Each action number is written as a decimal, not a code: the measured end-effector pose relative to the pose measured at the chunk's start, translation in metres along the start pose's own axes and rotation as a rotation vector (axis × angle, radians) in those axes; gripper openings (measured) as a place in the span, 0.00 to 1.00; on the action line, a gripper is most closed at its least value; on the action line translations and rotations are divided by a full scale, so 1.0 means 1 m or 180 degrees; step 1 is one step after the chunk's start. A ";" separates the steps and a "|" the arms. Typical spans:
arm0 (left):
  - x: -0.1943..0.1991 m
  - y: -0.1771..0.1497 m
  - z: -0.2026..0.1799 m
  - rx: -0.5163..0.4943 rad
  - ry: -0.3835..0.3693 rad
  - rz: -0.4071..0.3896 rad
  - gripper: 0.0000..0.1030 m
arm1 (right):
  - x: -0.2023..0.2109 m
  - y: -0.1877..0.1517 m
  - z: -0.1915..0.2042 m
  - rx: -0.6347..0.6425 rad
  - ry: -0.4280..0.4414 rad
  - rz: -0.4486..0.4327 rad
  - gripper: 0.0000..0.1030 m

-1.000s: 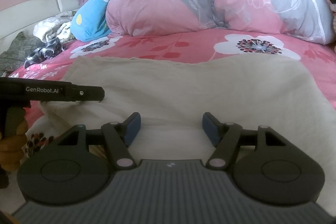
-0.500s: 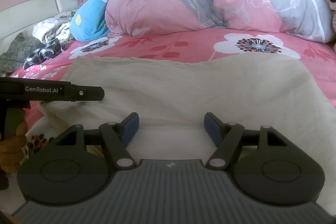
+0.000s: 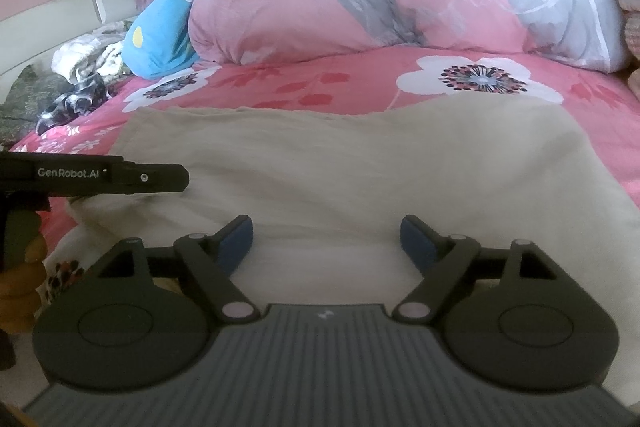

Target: Fold clothes

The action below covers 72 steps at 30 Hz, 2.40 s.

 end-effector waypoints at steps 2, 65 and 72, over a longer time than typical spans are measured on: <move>0.000 0.000 0.000 0.0004 -0.0004 0.0001 0.51 | 0.000 0.000 -0.001 -0.0021 0.0005 0.0013 0.83; -0.001 0.002 -0.001 0.0017 -0.0026 0.0098 0.52 | 0.025 0.075 -0.212 -0.1137 0.0377 -0.0294 0.21; 0.000 0.002 0.001 -0.0011 -0.0049 0.0107 0.52 | 0.033 -0.010 -0.169 -0.0071 -0.0049 0.0269 0.17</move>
Point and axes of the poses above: each gripper's, at about its wrist camera, not at the fingertips, and x roughly against the way its jaws point, z to its left, y to its top, the point moved 10 cm from there along -x, roughly the way its jaws point, and after that the axes turned 2 degrees about x, right-handed, at the moved point
